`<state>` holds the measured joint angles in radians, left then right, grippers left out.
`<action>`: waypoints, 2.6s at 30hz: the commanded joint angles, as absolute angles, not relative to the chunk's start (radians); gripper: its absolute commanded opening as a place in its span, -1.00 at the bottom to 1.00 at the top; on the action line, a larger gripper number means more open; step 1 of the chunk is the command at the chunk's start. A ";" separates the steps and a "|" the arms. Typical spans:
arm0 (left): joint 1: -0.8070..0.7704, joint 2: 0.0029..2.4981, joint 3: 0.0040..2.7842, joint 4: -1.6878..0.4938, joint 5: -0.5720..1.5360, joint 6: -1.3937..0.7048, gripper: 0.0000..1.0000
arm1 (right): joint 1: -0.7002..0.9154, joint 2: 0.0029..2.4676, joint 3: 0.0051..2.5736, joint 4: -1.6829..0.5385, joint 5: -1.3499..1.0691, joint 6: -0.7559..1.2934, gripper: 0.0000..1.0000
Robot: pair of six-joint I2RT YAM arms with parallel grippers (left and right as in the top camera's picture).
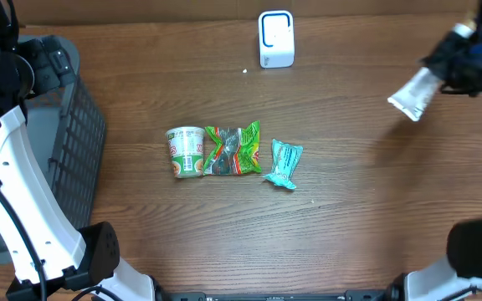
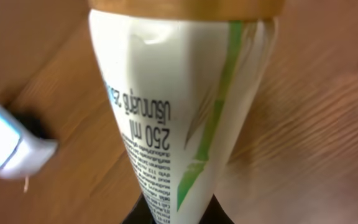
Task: Scan the item barcode
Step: 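Move the tube to the right table edge and release it, then reach the right gripper to the green wipes pack and grasp it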
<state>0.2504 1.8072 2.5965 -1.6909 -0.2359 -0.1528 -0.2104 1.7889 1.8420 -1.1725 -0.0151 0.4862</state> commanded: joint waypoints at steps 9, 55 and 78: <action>0.250 1.811 2.598 -1.689 -0.235 -0.138 0.99 | -0.548 1.816 1.362 -0.761 -0.133 0.789 -0.93; 0.250 1.811 2.598 -1.689 -0.235 -0.138 1.00 | 0.787 1.791 1.360 -0.972 0.209 0.112 0.29; 0.250 1.811 2.598 -1.689 -0.235 -0.138 0.99 | 0.822 1.794 1.089 -0.687 0.311 -0.061 0.29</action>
